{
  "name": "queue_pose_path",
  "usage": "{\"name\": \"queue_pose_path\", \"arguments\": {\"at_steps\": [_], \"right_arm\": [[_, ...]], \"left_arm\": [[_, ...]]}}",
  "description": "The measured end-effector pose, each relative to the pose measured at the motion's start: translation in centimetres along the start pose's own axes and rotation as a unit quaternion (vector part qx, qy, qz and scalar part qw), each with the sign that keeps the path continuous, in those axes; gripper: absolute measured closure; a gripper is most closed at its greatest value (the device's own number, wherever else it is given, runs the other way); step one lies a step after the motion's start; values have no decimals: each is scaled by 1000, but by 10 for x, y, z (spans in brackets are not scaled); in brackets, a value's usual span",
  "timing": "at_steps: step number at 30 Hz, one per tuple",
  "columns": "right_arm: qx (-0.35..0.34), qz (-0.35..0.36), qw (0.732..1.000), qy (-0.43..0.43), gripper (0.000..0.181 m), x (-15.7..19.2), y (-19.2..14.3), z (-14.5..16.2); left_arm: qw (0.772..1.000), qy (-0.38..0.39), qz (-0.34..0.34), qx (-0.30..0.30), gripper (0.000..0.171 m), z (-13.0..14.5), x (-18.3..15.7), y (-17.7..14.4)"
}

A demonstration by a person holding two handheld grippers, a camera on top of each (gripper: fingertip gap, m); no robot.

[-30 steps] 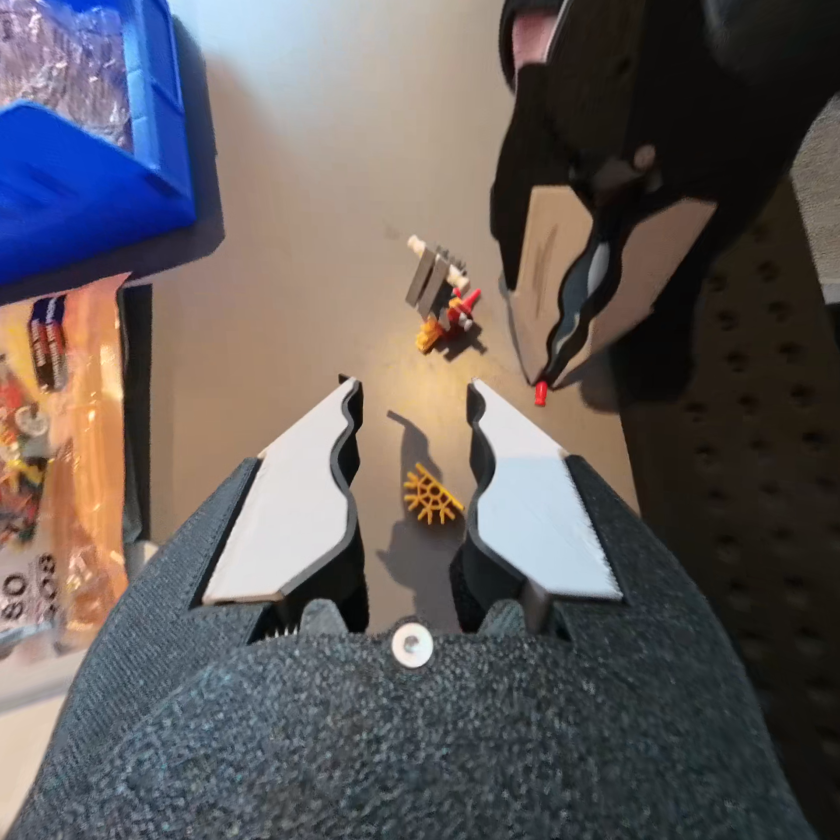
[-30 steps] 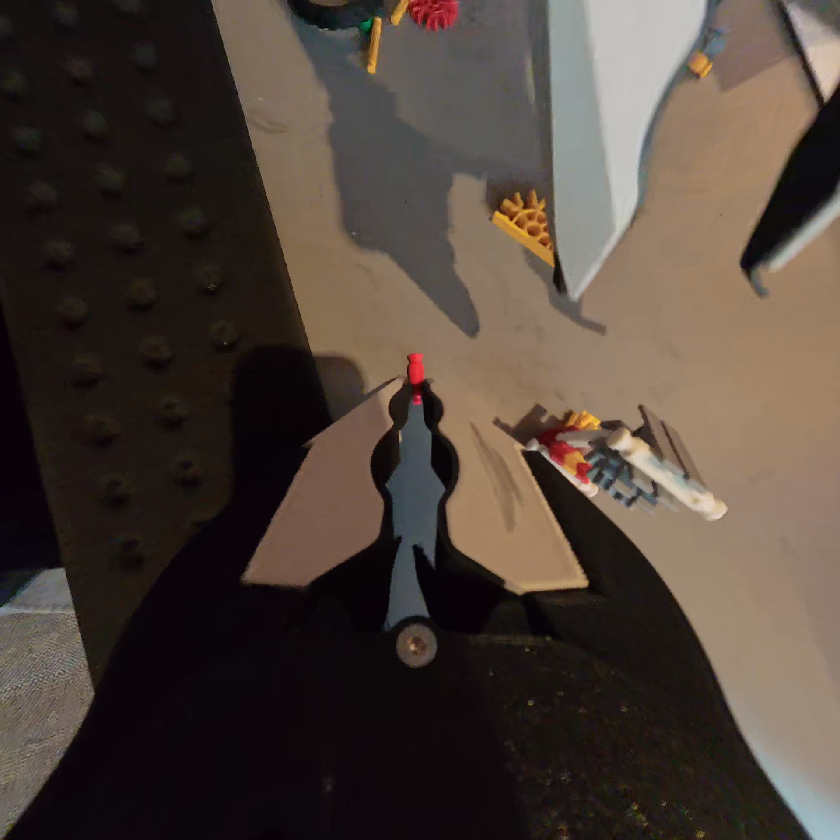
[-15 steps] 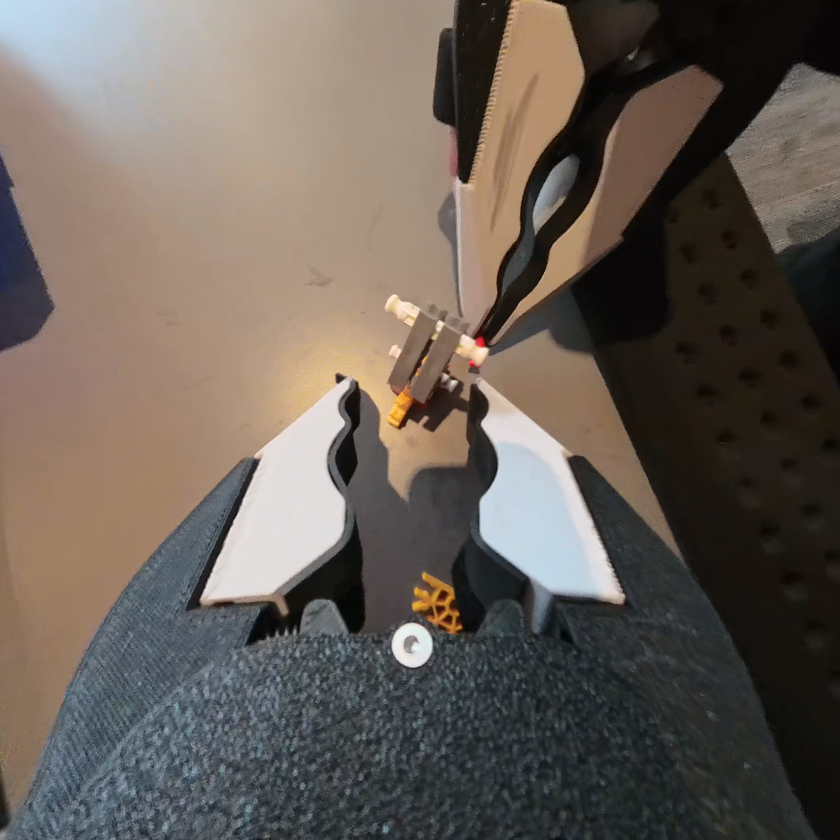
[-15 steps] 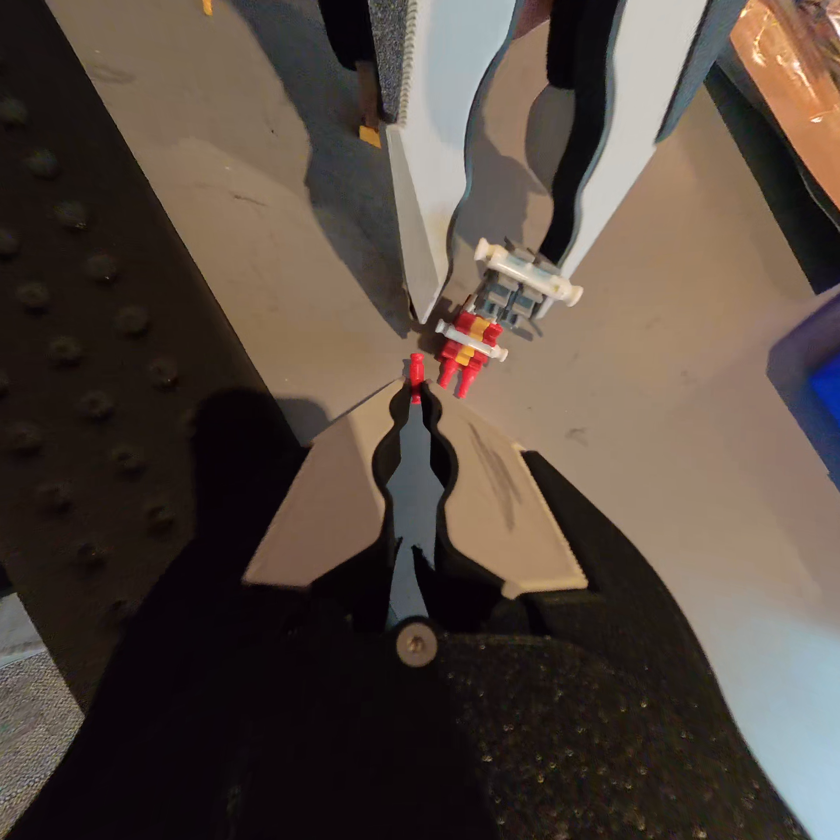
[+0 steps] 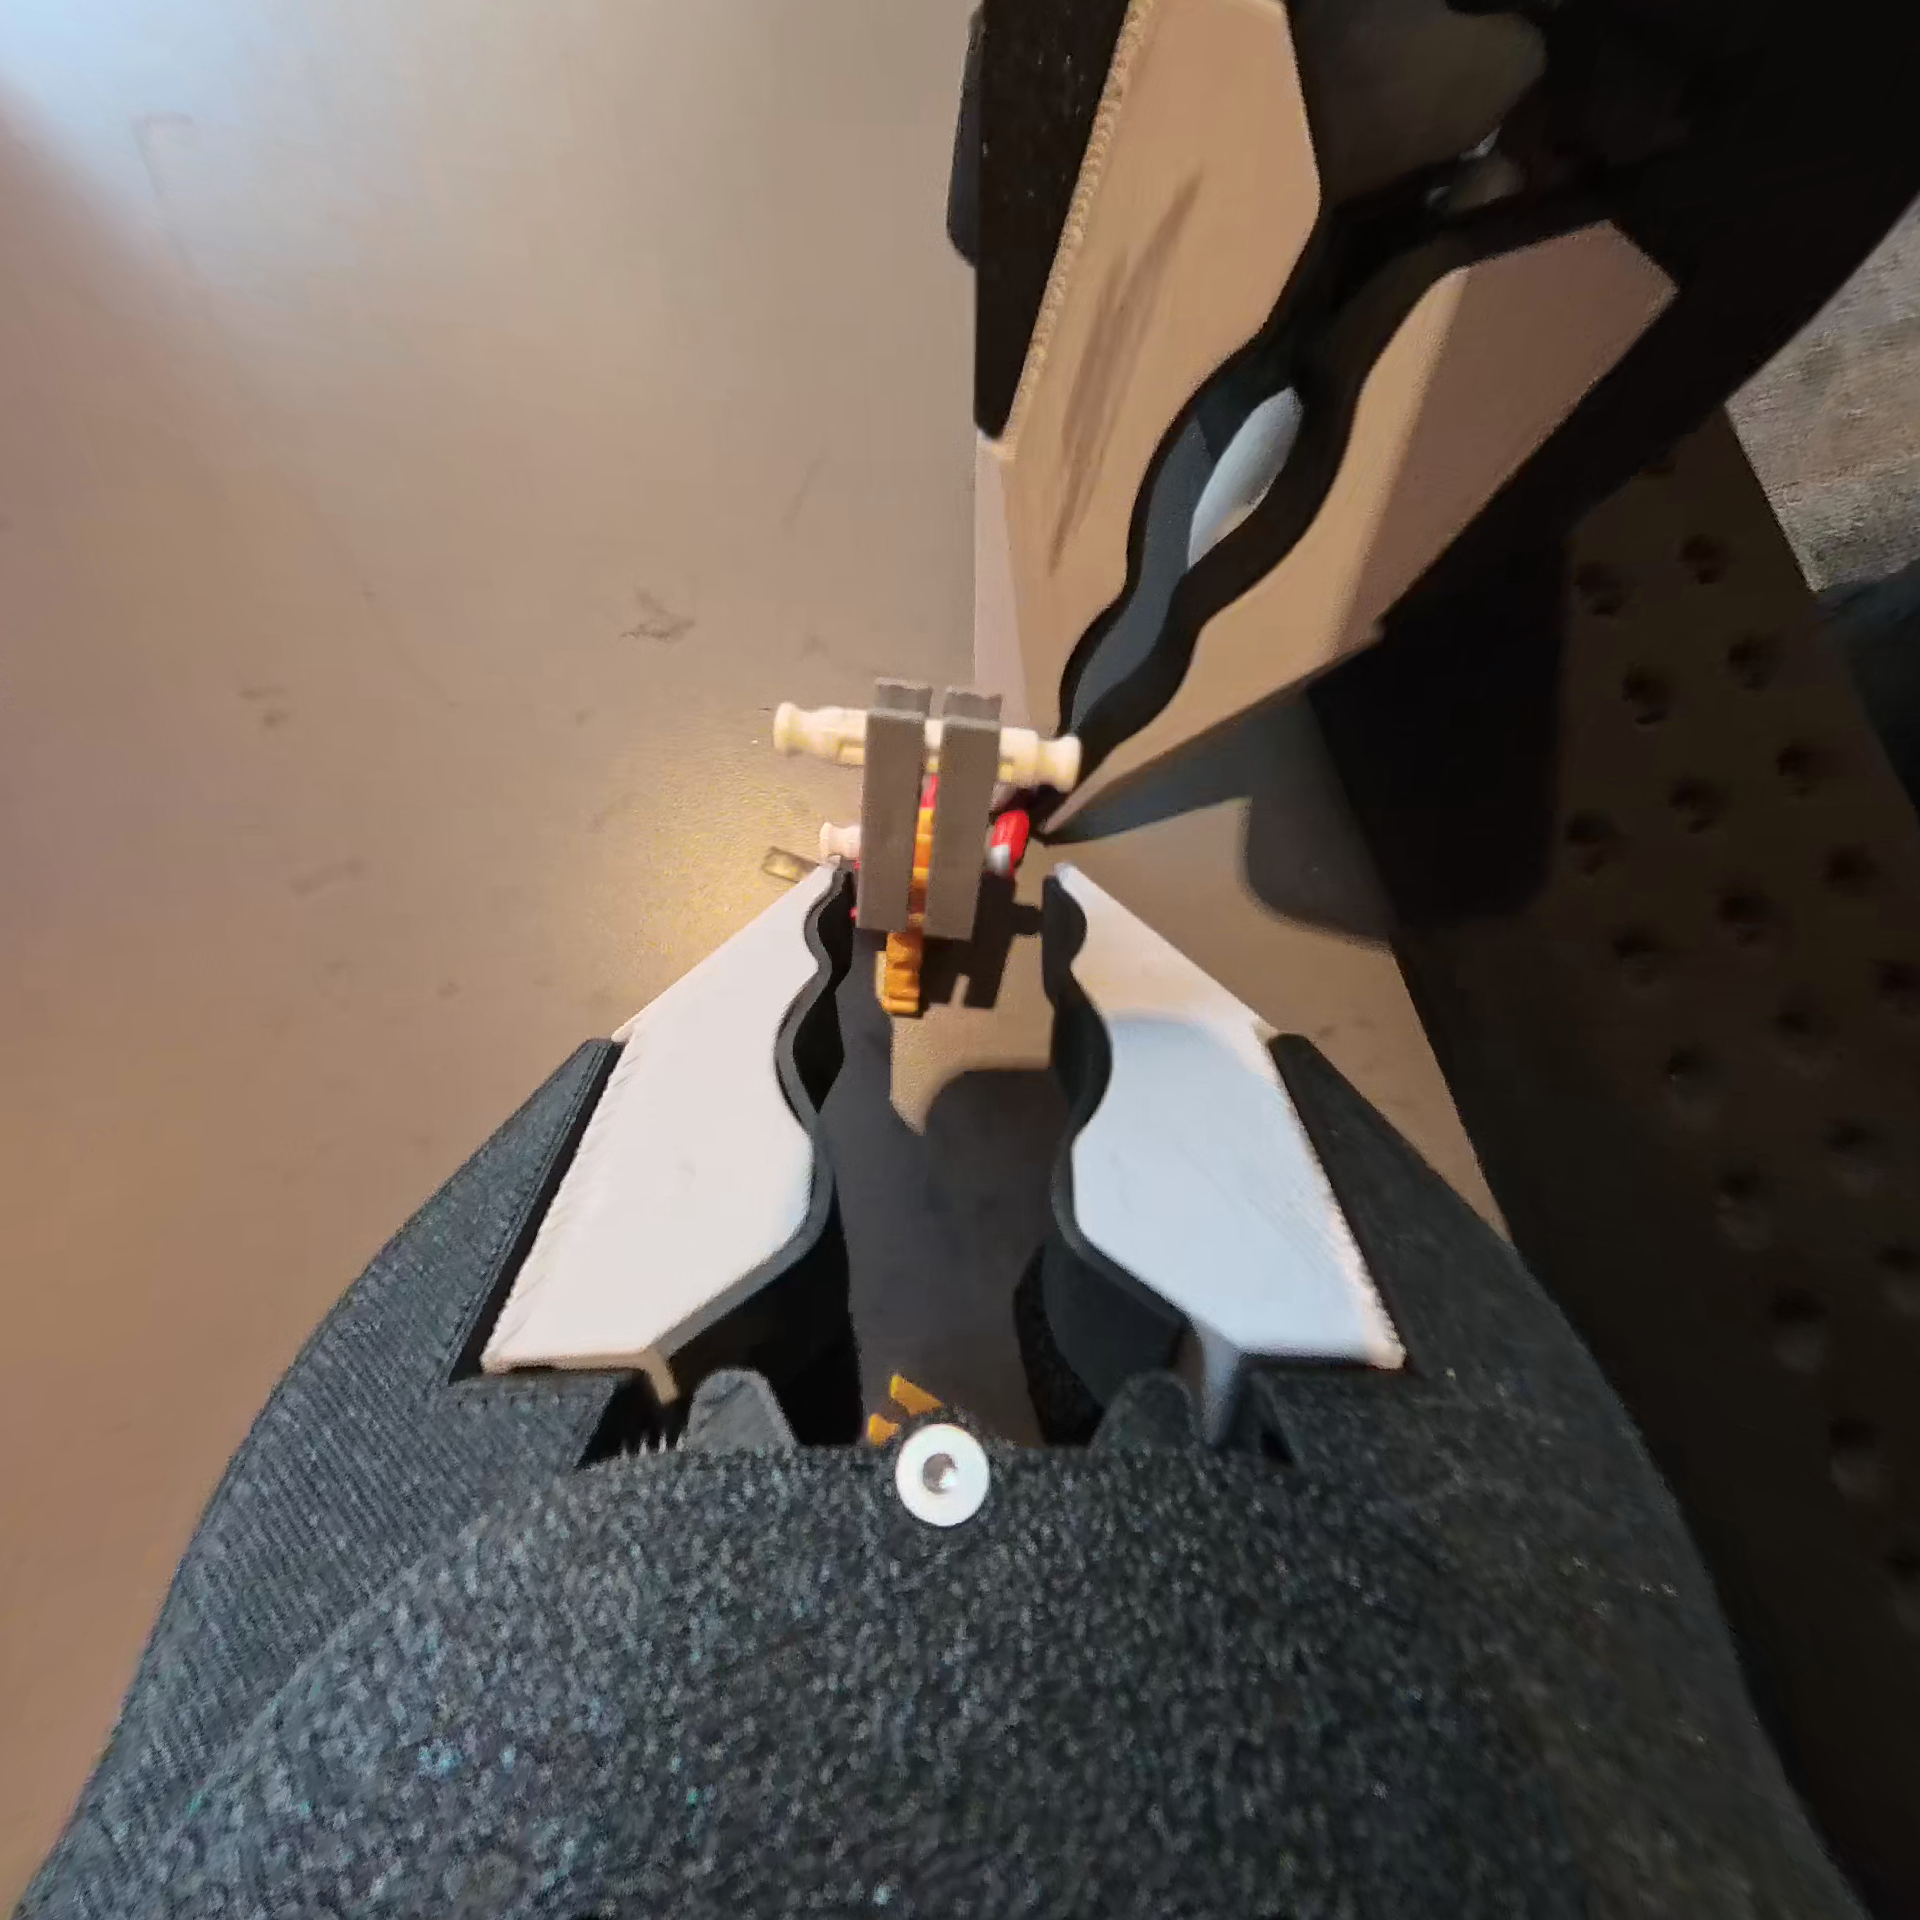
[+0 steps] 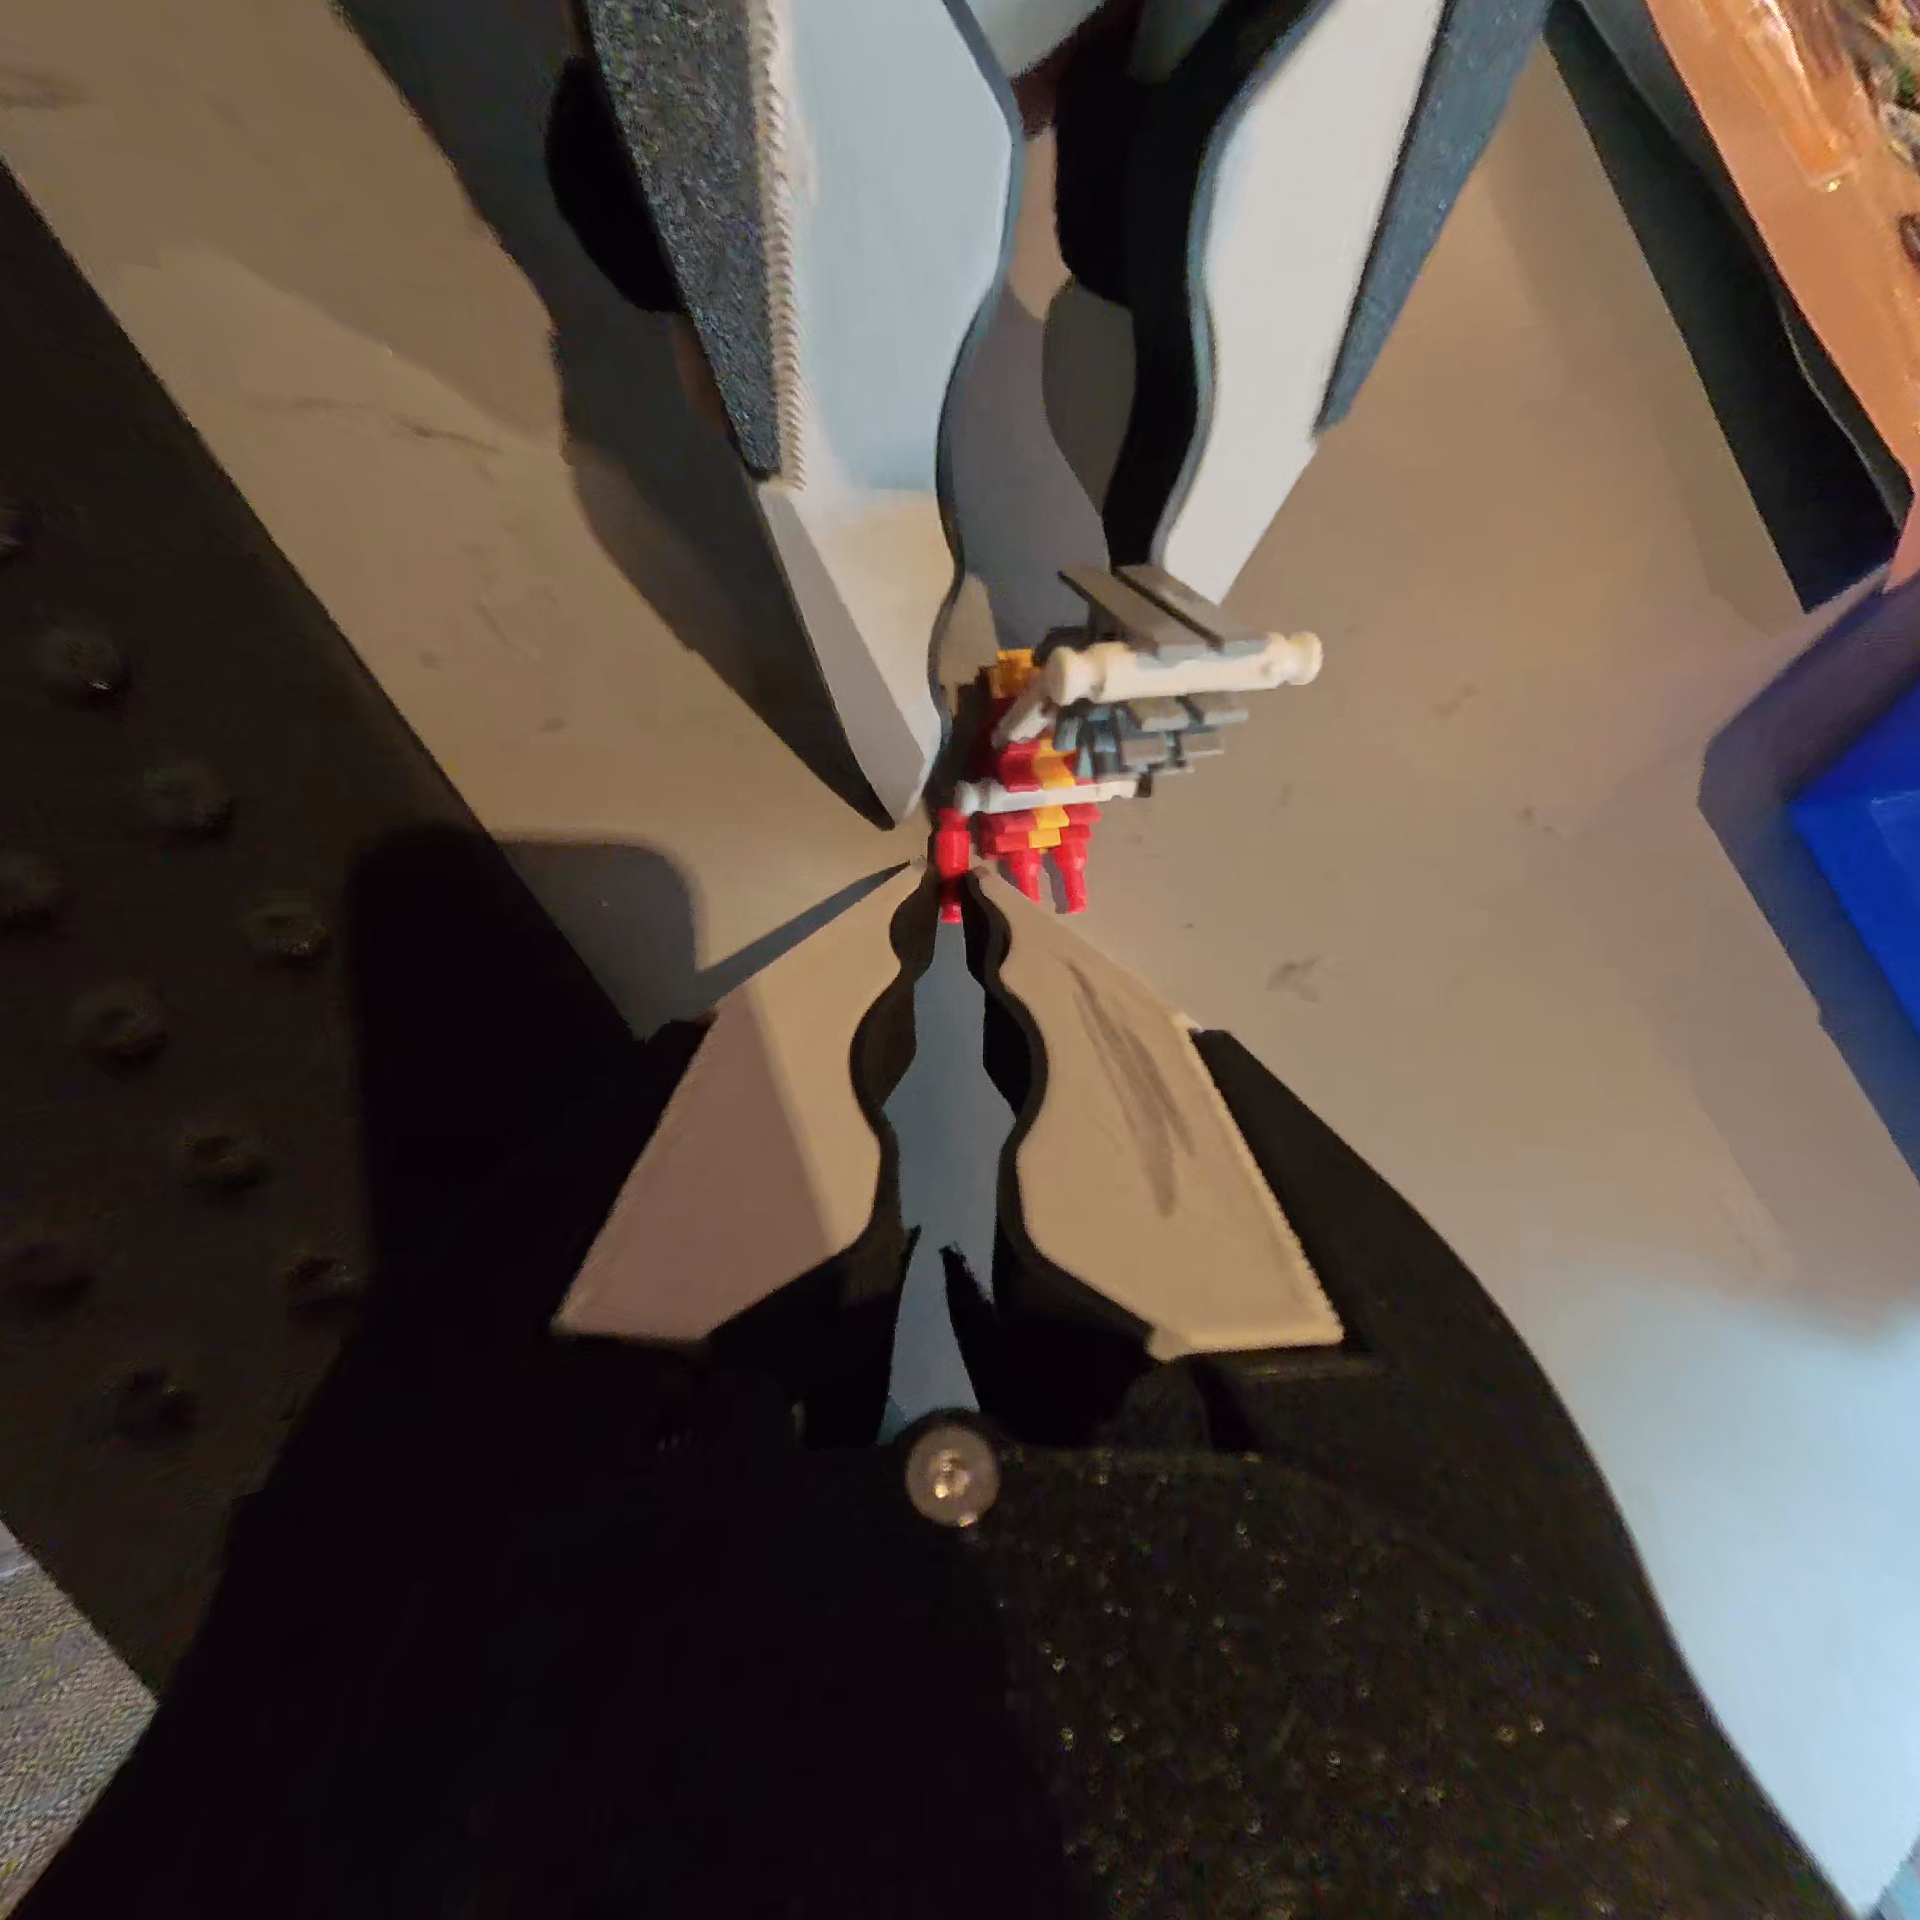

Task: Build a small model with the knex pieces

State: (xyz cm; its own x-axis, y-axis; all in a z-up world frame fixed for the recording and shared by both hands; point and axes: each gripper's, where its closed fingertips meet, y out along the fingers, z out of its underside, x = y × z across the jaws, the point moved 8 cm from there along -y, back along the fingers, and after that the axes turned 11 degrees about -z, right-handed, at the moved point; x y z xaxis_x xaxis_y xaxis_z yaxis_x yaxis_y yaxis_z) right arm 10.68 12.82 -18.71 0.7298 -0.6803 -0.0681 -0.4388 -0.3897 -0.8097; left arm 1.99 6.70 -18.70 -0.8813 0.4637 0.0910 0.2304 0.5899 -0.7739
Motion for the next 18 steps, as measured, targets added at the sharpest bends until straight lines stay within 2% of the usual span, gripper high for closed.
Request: {"name": "queue_pose_path", "arguments": {"at_steps": [9,18], "right_arm": [[-2,1,1000,10,178,-7,-2,5],[-4,-2,1000,10,178,-11,-6,10]], "left_arm": [[999,-19,-19,-21,154,2,4,2],[999,-15,-6,-32,154,3,5,3]]}}
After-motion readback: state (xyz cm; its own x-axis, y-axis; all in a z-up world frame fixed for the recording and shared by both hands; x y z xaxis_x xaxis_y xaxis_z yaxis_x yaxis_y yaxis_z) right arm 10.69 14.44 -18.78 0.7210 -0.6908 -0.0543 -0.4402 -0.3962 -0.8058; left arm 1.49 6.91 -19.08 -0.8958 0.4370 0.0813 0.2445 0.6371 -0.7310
